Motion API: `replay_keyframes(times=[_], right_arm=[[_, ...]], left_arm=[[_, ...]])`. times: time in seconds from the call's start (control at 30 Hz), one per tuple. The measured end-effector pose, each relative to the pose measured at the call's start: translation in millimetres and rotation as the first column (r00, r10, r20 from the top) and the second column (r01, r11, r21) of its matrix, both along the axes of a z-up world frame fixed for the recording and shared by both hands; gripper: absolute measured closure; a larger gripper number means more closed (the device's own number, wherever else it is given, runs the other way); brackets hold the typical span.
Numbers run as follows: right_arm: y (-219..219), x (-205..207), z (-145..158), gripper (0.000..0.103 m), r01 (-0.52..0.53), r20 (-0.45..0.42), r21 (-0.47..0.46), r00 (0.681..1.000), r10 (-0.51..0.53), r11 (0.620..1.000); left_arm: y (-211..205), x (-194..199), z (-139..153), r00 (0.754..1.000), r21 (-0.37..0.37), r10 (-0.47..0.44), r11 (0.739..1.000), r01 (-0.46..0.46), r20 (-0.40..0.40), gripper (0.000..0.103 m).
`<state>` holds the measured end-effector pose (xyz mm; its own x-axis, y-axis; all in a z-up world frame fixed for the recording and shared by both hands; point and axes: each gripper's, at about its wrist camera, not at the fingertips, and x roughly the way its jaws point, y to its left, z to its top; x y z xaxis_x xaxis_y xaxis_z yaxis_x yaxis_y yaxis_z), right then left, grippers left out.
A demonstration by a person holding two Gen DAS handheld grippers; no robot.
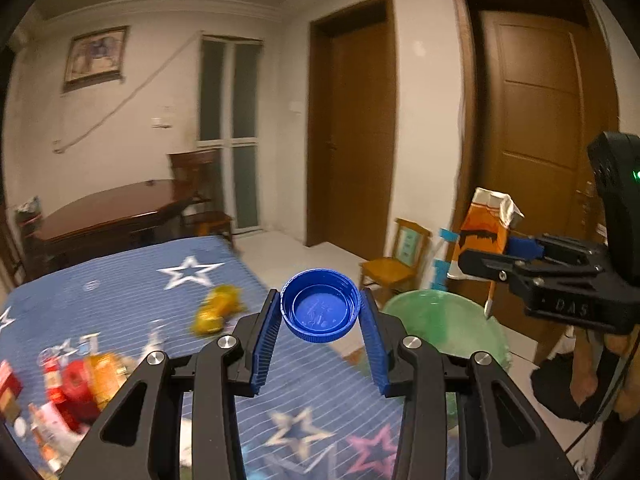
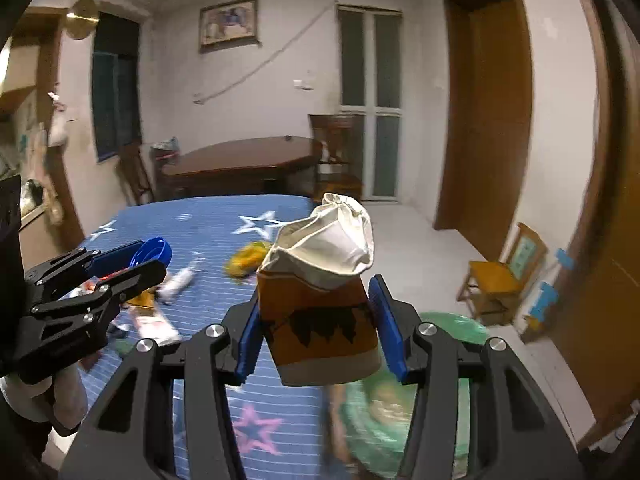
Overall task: Collect trash
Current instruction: 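Carry the blue cap and orange-white cup with both grippers over the green bin, then open both grippers to drop the cap and cup into the bin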
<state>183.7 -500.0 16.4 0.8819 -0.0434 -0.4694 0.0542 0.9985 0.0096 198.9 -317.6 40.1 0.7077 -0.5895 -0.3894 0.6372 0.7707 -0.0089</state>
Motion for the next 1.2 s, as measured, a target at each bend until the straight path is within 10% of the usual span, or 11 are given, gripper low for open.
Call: replay_keyframes(times=[0.63, 1.2], right_arm=[[-149, 44, -101, 0.055, 0.126, -0.384, 0.169, 0.922, -0.053, 0.978], [-182, 54, -139, 0.054, 0.147, -0.443, 0.211, 0.896, -0.040, 0.966]], left_arm=[[-221, 76, -86, 0.942, 0.107, -0.202, 0.966, 0.237, -0.267, 0.062], [-273, 106, -156, 0.921, 0.161, -0.194, 0.952, 0.260, -0.339, 0.062]])
